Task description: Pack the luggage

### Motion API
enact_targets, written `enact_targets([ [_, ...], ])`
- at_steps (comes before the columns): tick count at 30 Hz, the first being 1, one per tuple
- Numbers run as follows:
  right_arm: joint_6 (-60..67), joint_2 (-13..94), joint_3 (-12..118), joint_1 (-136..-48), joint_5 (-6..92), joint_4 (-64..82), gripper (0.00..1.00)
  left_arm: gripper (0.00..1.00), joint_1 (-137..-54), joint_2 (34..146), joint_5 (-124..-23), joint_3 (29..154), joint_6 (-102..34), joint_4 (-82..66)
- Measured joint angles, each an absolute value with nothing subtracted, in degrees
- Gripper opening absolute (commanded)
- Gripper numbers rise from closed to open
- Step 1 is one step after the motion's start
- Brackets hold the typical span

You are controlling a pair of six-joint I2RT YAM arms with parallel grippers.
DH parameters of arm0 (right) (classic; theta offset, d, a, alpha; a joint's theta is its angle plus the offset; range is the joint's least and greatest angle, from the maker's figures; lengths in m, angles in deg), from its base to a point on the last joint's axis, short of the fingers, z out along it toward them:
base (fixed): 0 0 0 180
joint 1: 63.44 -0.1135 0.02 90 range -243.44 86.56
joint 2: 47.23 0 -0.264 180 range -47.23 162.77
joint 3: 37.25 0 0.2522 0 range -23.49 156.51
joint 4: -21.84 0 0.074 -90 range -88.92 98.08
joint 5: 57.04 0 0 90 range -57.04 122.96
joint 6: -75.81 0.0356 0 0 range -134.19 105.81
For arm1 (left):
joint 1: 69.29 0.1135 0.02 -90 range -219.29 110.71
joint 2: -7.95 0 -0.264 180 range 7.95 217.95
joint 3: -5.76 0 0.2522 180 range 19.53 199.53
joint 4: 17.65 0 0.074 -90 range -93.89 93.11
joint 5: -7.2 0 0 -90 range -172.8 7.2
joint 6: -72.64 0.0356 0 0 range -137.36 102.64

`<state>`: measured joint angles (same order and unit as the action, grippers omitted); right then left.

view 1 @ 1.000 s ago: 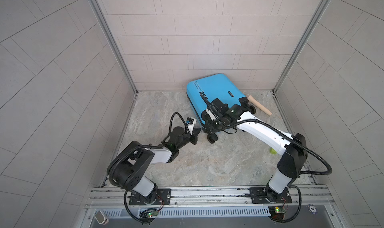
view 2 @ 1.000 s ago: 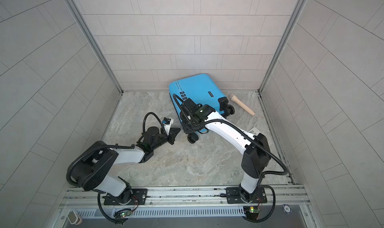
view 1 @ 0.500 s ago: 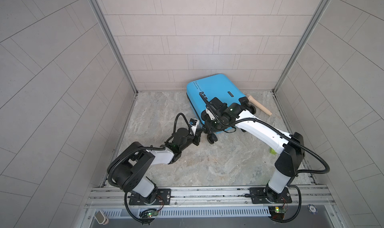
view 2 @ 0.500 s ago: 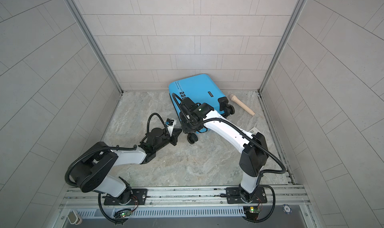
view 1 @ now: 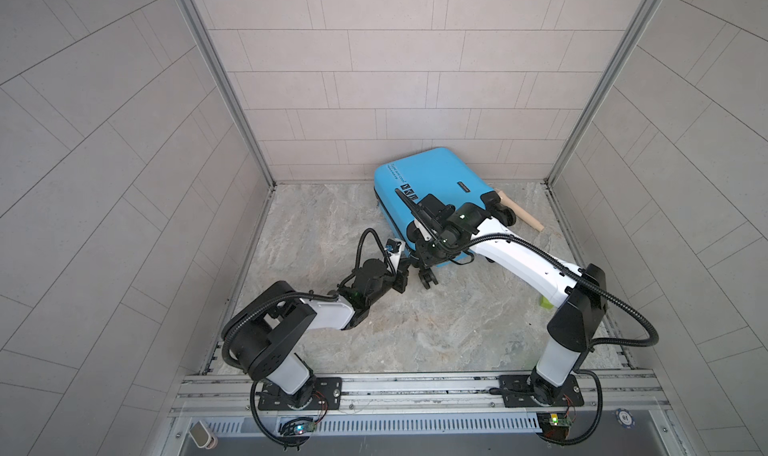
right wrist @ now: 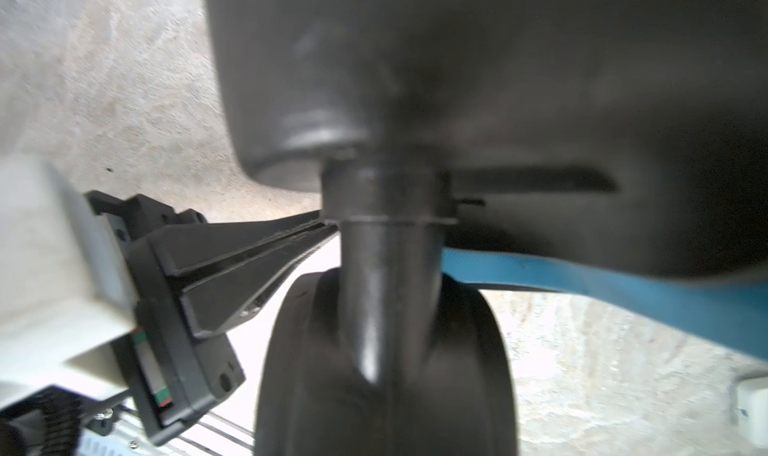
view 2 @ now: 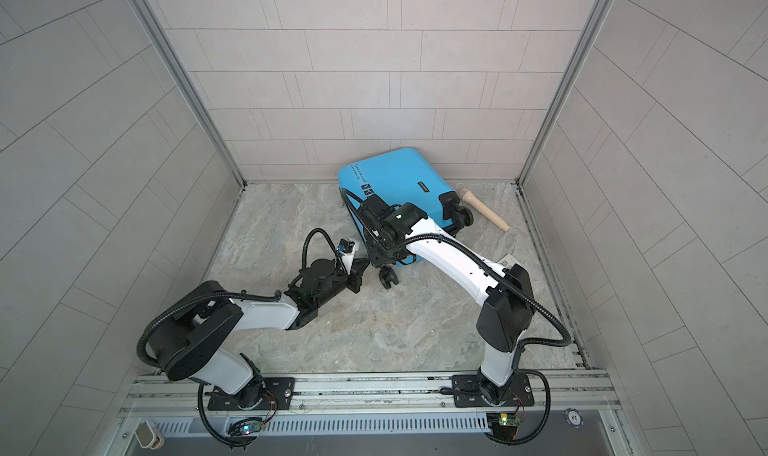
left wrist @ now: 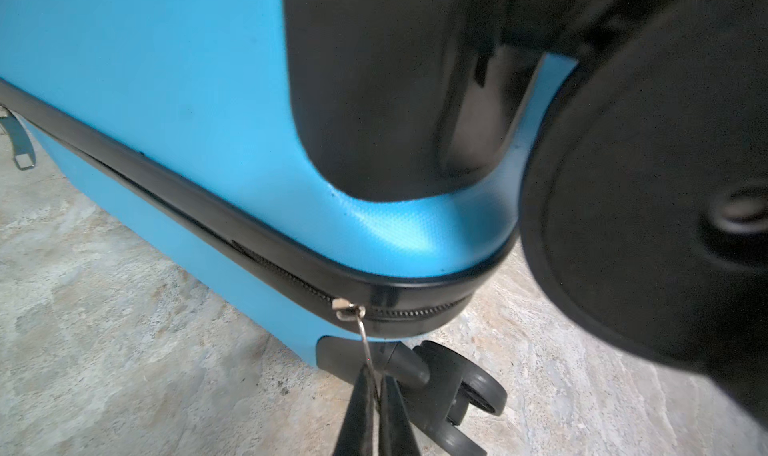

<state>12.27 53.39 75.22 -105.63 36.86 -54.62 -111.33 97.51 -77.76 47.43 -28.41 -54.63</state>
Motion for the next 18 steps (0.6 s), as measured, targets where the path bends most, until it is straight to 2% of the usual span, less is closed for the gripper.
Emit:
enact_targets([
  [10, 6.5, 53.4, 75.3, -106.2, 29.8, -57.4, 0.00, 0.00, -112.4, 96.9, -75.2, 46.5, -28.3, -56.5],
  [18, 7.3, 54.4, 76.2, -105.8, 34.2, -52.1, 0.00, 0.00, -115.6, 96.9, -67.7, 46.4, -28.3, -58.0],
])
